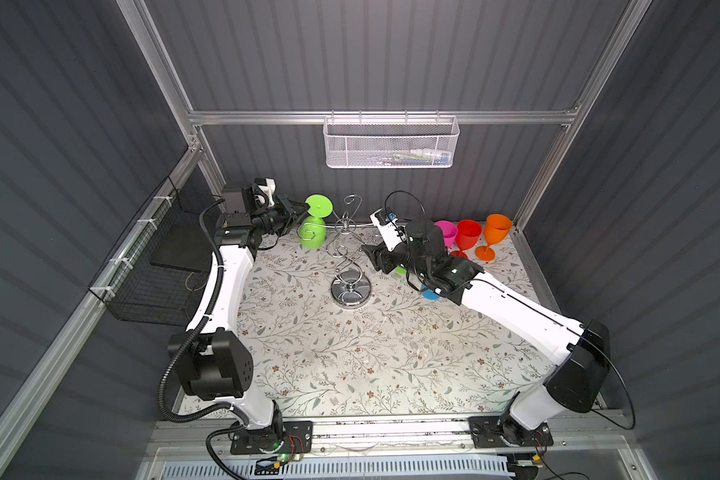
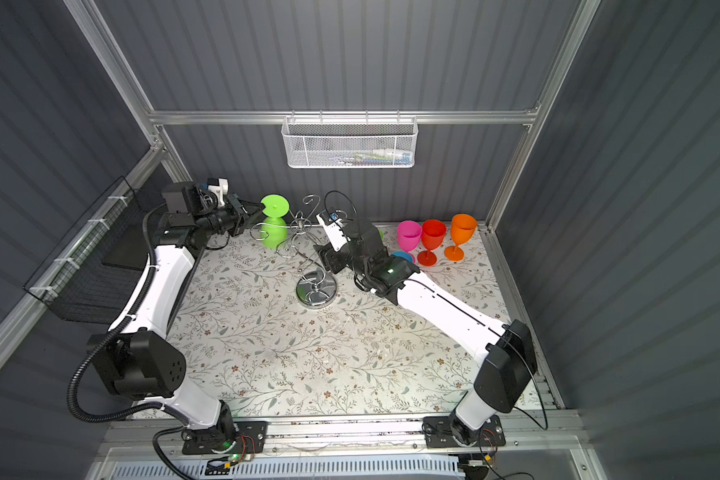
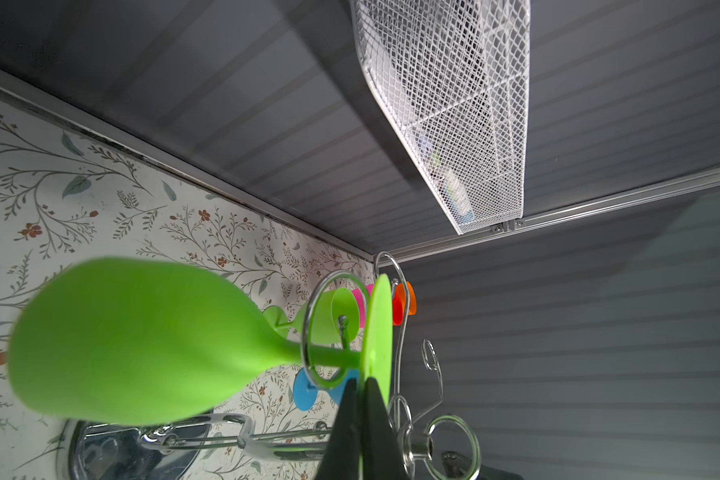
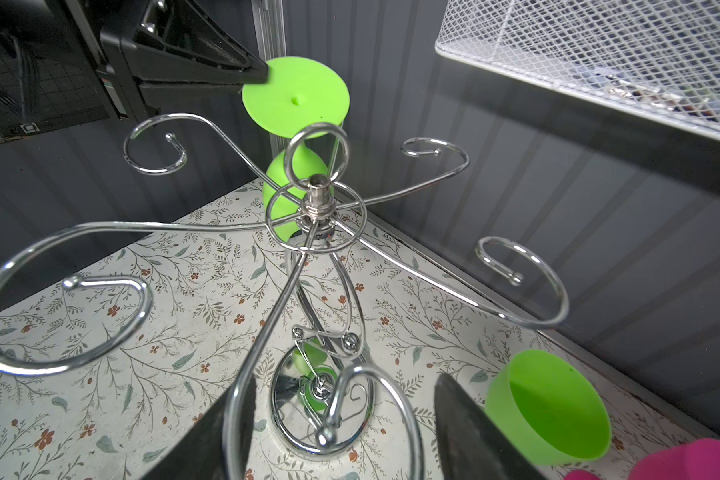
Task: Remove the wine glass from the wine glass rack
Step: 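Close the left gripper on the foot and lift the lime-green glass off the hook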
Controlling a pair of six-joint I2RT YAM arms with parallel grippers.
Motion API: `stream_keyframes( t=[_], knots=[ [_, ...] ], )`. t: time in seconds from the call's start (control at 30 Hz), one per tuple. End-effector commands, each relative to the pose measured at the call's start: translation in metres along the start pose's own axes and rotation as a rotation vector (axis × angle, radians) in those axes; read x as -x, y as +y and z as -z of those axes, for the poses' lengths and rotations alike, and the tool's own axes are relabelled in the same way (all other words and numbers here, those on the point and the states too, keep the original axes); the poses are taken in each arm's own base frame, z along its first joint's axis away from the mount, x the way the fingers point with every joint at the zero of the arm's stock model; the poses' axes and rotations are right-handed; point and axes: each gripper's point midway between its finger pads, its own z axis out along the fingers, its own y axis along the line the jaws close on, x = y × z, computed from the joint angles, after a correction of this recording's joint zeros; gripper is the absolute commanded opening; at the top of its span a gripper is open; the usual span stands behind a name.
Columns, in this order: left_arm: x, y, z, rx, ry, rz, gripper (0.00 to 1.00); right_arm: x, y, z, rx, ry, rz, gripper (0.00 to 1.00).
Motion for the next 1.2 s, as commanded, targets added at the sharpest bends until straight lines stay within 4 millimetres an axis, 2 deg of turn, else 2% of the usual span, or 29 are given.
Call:
stream_keyframes(
  t=[0.0,0.33,0.63,0.97,1.17],
  knots=[
    [-0.001,-0.013,0.004,-0.036,0.001,-0.024,0.02,0.015,-0.006,0.011,-0.017,-0.051,-0.010,0.68],
    [0.001,-0.015,0.010,-0.021,-0.020,-0.034,0.00,0.015,-0.006,0.012,-0.015,-0.052,-0.008,0.68],
    [0.014,-0.019,0.016,-0.006,-0.057,-0.049,0.00,0.017,-0.006,0.015,-0.017,-0.058,-0.004,0.68],
    [0.027,-0.025,0.006,-0.051,-0.064,-0.040,0.00,0.016,-0.005,0.015,-0.010,-0.056,-0.004,0.68],
    [0.022,-0.031,-0.005,-0.110,-0.023,-0.046,0.00,0.015,-0.005,0.015,-0.011,-0.053,-0.002,0.68]
  ],
)
